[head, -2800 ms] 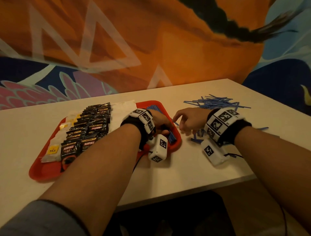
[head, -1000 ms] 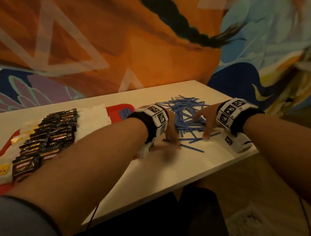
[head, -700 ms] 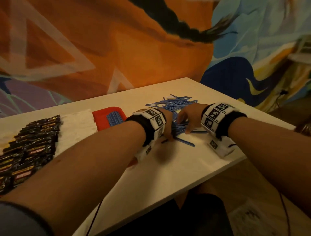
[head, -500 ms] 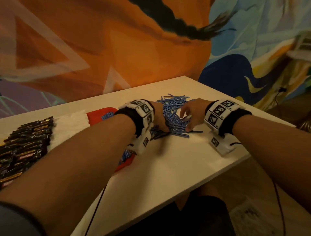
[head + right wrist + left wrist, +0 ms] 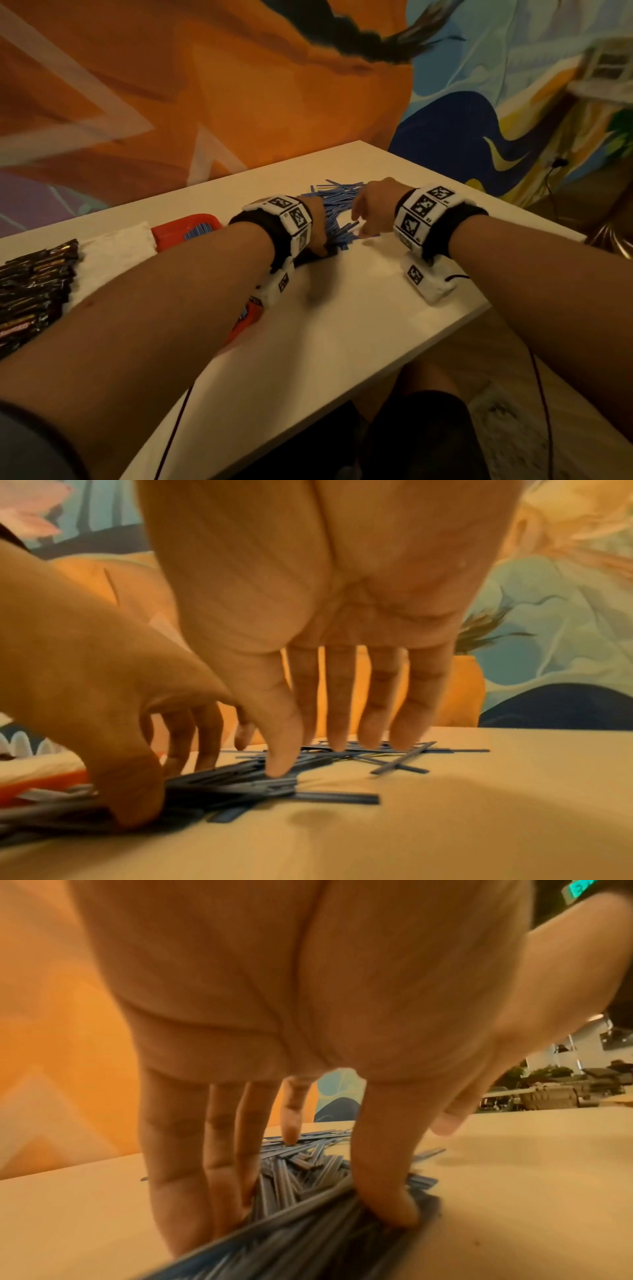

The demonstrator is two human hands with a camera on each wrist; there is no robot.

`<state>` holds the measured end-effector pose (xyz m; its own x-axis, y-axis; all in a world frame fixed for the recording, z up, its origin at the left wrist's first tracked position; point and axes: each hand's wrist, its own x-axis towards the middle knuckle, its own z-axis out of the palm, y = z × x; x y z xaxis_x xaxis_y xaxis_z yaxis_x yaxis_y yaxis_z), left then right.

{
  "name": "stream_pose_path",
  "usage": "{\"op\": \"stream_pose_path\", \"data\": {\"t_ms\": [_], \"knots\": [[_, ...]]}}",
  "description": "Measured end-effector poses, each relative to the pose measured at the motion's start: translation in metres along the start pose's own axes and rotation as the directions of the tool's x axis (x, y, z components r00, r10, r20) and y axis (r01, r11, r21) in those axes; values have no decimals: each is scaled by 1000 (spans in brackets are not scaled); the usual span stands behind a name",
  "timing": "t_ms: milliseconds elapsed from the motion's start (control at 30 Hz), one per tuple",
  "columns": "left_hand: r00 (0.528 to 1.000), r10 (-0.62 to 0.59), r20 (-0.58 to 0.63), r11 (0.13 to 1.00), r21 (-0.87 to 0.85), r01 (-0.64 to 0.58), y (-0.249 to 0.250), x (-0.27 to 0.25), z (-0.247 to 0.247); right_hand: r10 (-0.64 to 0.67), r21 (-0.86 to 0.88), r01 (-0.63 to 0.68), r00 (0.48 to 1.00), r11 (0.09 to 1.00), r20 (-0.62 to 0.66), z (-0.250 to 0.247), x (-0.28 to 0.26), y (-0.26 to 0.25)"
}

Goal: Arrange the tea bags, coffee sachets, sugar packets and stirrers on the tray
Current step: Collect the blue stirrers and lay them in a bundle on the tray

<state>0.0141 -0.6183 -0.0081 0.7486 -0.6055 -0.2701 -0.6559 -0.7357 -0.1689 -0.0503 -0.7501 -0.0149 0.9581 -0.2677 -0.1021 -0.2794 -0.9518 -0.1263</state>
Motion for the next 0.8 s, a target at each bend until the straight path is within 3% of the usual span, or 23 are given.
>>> {"op": "stream_pose_path", "data": {"t_ms": [100, 200, 367, 500, 633, 800], "knots": [[999, -31, -40, 997, -65, 29, -2, 3, 1, 82, -130, -71, 993, 989, 80, 11, 11, 11], [999, -29, -15, 992, -124, 27, -2, 0, -2, 74, -202, -65, 996, 977, 39, 19, 22, 13], [996, -44, -75, 998, -53, 40, 4, 1, 6, 50, -274, -35, 998, 961, 49, 20, 25, 9], [997, -70, -12, 997, -26, 70, 4, 3, 1, 58, -268, -40, 996, 963, 61, 20, 29, 14], [998, -58, -4, 998, 0, 58, -7, 9, 4, 47, -272, -53, 999, 961, -27, 26, 28, 17], [994, 8, 107, 998, 68, -15, -8, -6, -9, 68, -277, -74, 997, 958, -29, 24, 26, 16]]}}
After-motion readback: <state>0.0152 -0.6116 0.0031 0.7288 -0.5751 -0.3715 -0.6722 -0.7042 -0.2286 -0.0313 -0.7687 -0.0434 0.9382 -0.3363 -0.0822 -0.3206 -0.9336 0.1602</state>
